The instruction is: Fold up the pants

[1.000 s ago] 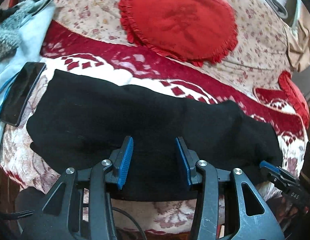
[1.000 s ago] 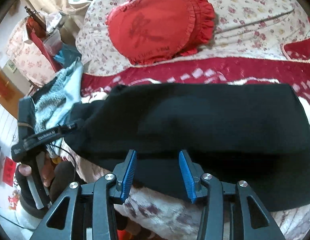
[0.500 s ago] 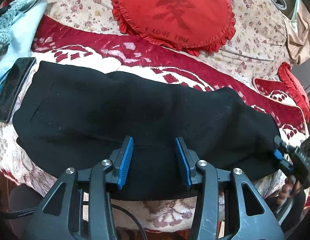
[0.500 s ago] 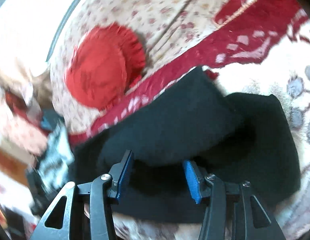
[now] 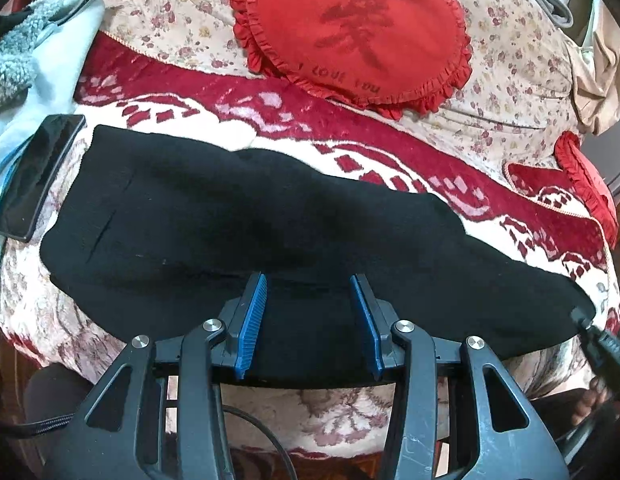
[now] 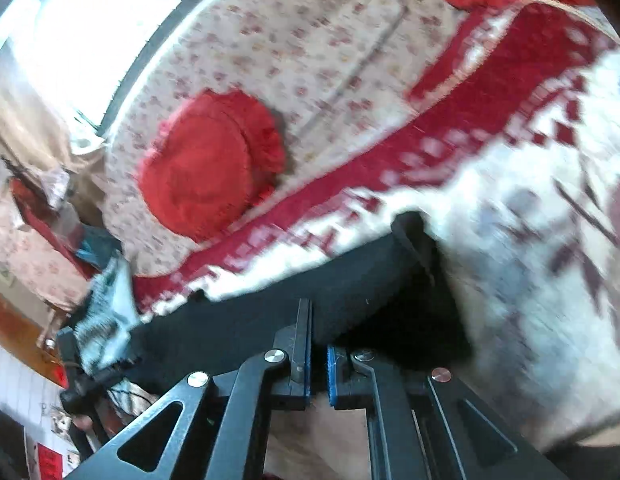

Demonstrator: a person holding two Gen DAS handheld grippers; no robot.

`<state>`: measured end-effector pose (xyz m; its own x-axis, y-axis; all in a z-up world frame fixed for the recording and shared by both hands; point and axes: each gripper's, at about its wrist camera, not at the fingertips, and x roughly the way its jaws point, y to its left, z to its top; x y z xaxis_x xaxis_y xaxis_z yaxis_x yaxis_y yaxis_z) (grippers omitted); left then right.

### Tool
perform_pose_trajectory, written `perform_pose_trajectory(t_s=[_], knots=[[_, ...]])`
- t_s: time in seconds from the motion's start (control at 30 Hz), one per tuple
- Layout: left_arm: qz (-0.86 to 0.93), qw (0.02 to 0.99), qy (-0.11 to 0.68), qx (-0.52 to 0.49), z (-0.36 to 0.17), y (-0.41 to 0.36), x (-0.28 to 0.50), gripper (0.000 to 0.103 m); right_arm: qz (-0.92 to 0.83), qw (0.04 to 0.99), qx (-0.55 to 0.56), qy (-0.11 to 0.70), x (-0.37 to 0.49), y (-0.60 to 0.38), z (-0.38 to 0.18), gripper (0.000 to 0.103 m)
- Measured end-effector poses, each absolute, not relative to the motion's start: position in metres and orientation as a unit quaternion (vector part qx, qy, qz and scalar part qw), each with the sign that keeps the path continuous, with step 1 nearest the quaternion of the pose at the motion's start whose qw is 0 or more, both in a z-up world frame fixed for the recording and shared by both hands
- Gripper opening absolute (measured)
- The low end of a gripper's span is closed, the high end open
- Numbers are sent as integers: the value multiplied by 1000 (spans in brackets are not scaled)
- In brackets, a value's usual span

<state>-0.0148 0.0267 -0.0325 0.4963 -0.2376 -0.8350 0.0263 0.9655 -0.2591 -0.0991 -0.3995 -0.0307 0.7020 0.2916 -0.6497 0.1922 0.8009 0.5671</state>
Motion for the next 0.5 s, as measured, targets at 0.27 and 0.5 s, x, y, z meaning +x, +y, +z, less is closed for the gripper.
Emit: perform_pose_trajectory(t_s=[0.27,0.5], knots=[[-67,863,493,-86,-31,32,-29,42,-32,845,299,443,-96,-410,-66,13],[-39,865,487,-112,-31,61,-26,42,-53,883,252,393,-103,-418,-17,18]])
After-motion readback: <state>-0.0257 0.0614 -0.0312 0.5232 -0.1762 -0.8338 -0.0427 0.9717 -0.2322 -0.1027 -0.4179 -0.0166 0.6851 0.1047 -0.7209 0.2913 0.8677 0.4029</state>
